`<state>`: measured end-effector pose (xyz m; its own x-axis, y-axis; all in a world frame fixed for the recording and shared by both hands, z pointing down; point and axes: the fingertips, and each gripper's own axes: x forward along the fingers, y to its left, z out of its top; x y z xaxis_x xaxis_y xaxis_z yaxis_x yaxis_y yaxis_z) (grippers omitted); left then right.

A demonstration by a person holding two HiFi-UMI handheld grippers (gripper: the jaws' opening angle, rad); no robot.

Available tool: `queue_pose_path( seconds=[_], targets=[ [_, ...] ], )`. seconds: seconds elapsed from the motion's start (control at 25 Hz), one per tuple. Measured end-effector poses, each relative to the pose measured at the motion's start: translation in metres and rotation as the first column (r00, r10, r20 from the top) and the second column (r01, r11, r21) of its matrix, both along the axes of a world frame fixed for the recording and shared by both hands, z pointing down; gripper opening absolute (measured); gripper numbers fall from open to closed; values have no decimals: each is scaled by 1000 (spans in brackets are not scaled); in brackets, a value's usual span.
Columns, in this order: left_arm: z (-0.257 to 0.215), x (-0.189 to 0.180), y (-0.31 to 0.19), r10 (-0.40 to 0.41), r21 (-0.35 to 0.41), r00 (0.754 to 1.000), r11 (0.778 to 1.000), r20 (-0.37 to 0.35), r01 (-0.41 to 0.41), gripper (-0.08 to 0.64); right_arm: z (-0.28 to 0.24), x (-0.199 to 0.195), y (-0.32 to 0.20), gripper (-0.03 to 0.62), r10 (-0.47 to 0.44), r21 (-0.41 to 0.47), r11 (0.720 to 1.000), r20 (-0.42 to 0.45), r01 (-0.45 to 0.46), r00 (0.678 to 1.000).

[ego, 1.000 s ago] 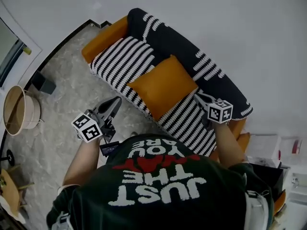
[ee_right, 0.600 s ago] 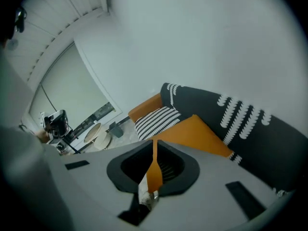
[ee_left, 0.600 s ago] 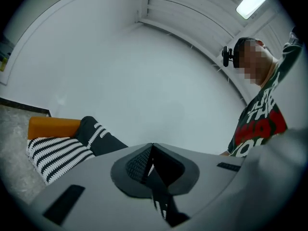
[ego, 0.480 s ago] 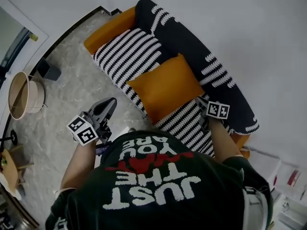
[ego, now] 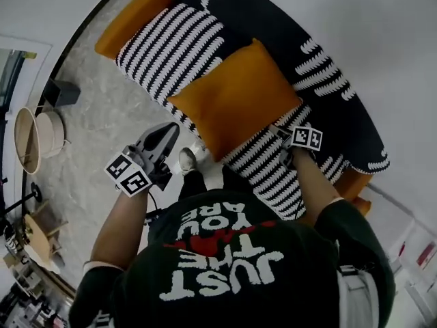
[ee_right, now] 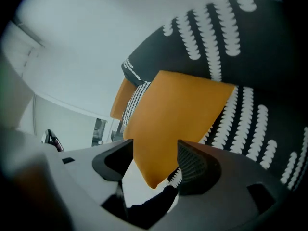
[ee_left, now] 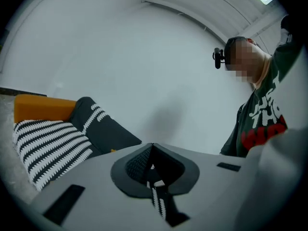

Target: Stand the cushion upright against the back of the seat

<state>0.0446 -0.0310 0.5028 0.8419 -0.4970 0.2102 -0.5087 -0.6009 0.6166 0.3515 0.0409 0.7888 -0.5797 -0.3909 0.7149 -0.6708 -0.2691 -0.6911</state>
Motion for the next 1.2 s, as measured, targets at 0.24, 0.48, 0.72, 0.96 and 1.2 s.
queue_pose_path(
  seconds=[0.24, 0.48, 0.72, 0.96, 1.2],
  targets=[
    [93, 49, 19, 105, -99, 994, 989, -20, -106, 11, 79, -1, 17, 348, 223, -67, 974, 144, -216, 964],
    [190, 47, 42, 132, -200, 991, 971, -10, -131, 11, 151, -14, 10, 432, 391, -81, 920, 281, -384, 877],
    [187, 76, 66, 118, -258, 991, 957, -69, -132, 12, 141, 0, -1, 492, 444, -63, 887, 384, -457, 809],
    [195, 86, 87, 110, -289, 989, 948, -99, -134, 12, 149, 1, -18, 497, 449, -70, 881, 439, -468, 779],
    [174, 51, 67, 82, -310, 988, 943, -128, -118, 12, 126, -24, -49, 435, 396, -71, 909, 462, -412, 794]
  ],
)
